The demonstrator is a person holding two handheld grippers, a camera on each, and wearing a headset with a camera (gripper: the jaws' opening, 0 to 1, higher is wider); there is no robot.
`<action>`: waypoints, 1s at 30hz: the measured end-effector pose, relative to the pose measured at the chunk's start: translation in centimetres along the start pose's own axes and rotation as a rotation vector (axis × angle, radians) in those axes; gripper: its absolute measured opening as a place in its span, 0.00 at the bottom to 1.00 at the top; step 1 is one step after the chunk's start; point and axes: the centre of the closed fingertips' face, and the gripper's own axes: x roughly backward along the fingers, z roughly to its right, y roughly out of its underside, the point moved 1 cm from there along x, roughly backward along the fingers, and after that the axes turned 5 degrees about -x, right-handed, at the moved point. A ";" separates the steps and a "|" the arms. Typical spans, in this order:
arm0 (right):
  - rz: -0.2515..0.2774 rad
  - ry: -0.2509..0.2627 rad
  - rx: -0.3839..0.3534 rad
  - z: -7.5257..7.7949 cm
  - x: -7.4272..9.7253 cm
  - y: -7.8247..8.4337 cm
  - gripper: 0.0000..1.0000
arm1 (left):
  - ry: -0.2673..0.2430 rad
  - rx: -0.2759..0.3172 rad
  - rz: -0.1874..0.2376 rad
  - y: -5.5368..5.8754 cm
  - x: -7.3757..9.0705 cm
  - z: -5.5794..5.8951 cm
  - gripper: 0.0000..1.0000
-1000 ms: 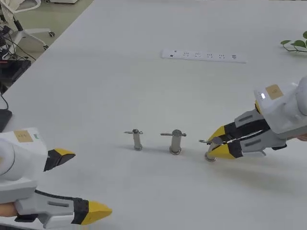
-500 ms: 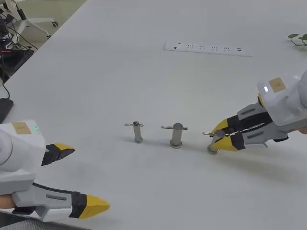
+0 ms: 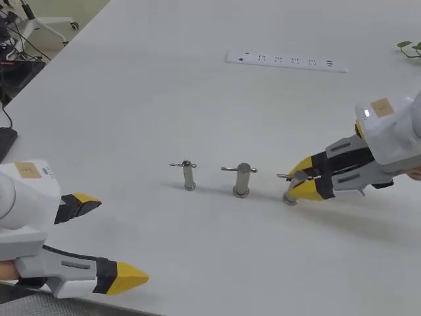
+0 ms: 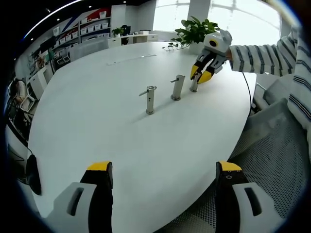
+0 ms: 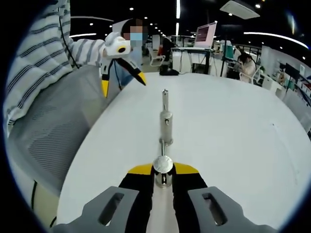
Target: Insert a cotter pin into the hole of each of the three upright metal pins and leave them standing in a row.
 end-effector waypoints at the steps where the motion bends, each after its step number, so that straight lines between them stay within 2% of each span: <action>1: 0.003 0.000 0.001 0.0 0.0 -0.1 0.15 | -0.002 -0.002 -0.001 0.0 0.0 0.0 0.88; 4: 0.045 0.002 -0.048 0.0 0.2 -0.8 0.16 | -0.004 -0.001 0.001 0.0 0.0 -0.1 0.89; 7: 0.054 0.003 -0.045 0.0 0.3 -1.1 0.18 | -0.002 0.000 0.006 -0.1 0.1 0.0 0.88; 12: 0.054 0.030 -0.050 0.2 0.2 -1.0 0.32 | -0.004 -0.007 0.022 -0.5 0.3 -0.1 0.89; 13: 0.082 0.041 -0.104 0.2 0.3 -1.3 0.33 | -0.002 -0.005 0.029 -0.7 0.3 0.0 0.89; 17: 0.131 0.044 -0.146 -0.1 0.8 -2.0 0.40 | 0.006 -0.009 0.039 -0.9 0.5 0.1 0.89; 19: 0.142 0.059 -0.149 -0.2 1.1 -2.2 0.42 | 0.029 0.002 0.056 -1.2 0.6 0.5 0.88; 23: 0.159 0.094 -0.181 -0.7 1.5 -2.3 0.49 | 0.033 -0.008 0.068 -1.4 0.7 0.6 0.89; 26: 0.164 0.120 -0.203 -1.1 1.8 -2.1 0.56 | 0.033 -0.007 0.084 -1.6 0.8 0.5 0.90; 28: 0.155 0.131 -0.247 -1.5 2.0 -1.6 0.59 | 0.029 -0.009 0.092 -1.8 0.9 0.3 0.91; 30: 0.159 0.165 -0.259 -1.7 2.3 -1.4 0.66 | 0.026 -0.010 0.099 -1.9 1.0 0.2 0.91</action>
